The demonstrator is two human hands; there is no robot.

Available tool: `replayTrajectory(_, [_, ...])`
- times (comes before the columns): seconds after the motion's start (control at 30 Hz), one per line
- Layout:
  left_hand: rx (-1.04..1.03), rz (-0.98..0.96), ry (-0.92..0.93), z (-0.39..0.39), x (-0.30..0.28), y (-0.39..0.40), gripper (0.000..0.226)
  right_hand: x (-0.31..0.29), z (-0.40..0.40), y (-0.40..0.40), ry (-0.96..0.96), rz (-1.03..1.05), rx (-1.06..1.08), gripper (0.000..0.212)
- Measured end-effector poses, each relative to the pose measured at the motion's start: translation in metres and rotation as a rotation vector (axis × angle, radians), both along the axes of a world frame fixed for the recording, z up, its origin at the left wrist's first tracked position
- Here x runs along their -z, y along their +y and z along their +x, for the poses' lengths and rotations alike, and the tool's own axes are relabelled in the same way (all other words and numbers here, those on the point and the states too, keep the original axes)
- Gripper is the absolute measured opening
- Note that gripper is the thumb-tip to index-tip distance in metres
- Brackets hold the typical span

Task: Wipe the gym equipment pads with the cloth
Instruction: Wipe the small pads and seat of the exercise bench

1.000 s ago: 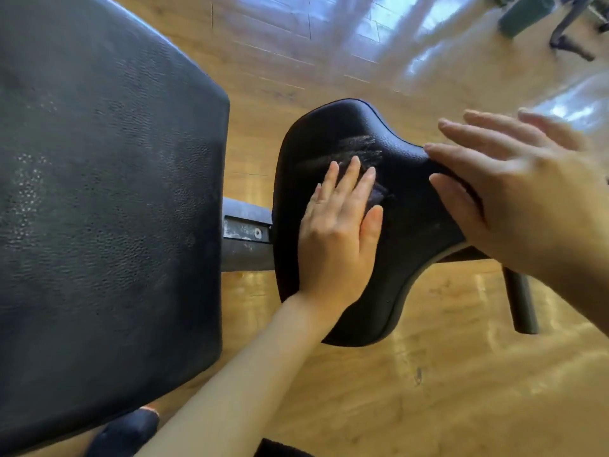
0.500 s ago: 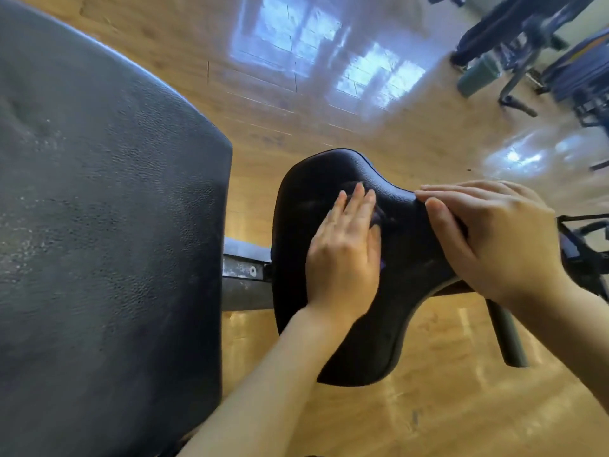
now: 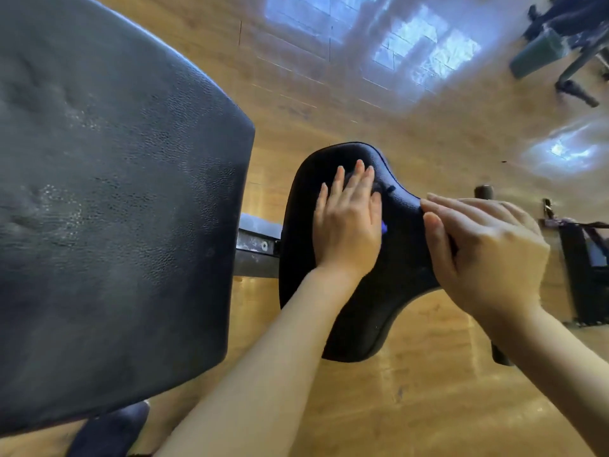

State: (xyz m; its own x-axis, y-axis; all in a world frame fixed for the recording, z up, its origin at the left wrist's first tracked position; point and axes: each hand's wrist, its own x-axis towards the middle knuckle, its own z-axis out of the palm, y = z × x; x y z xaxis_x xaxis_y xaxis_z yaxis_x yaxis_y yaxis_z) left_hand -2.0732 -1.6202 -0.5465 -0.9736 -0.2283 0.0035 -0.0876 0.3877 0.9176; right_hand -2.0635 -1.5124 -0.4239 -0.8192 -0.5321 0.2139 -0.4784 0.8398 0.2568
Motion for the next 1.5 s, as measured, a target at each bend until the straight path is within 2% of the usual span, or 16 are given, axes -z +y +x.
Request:
replayTrajectory(0.07, [0.011, -0.009, -0.097, -0.019, -0.003, -0.002, 0.047, 0.0, 0.001, -0.001, -0.018, 0.005, 0.005, 0.037])
replayTrajectory(0.2, [-0.013, 0.106, 0.008, 0.034, -0.009, 0.01, 0.052, -0.003, -0.001, 0.001, -0.018, 0.014, -0.008, 0.034])
replayTrajectory(0.3, [0.003, 0.104, 0.019, 0.066, -0.009, 0.017, 0.054, -0.002, 0.0, 0.002, -0.001, 0.039, -0.017, 0.032])
replayTrajectory(0.57, [-0.011, 0.015, -0.17, -0.031, -0.005, -0.008, 0.046, 0.001, -0.004, 0.0, -0.014, 0.08, 0.001, 0.033])
replayTrajectory(0.8, [0.007, 0.062, -0.004, 0.05, -0.01, 0.01, 0.053, 0.003, -0.005, 0.0, -0.078, 0.123, 0.062, 0.04])
replayTrajectory(0.9, [0.015, 0.012, -0.041, 0.022, -0.006, 0.003, 0.051, 0.002, -0.005, 0.0, -0.068, 0.117, 0.06, 0.039])
replayTrajectory(1.03, [-0.001, -0.081, -0.181, -0.043, 0.0, -0.012, 0.048, 0.004, -0.008, 0.0, -0.044, 0.107, 0.049, 0.038])
replayTrajectory(1.17, [-0.011, 0.016, -0.005, 0.002, -0.006, 0.0, 0.05, 0.004, -0.009, 0.0, -0.044, 0.092, 0.045, 0.037])
replayTrajectory(1.27, [-0.006, 0.075, 0.028, 0.048, -0.009, 0.014, 0.05, 0.003, -0.01, 0.001, -0.041, 0.081, 0.028, 0.037])
replayTrajectory(1.37, [0.0, 0.051, -0.002, 0.017, -0.007, 0.005, 0.051, 0.004, -0.011, 0.001, -0.033, 0.088, 0.027, 0.037])
replayTrajectory(1.5, [0.064, -0.094, -0.064, -0.037, -0.003, -0.009, 0.054, 0.004, -0.014, 0.001, -0.04, 0.103, 0.03, 0.036])
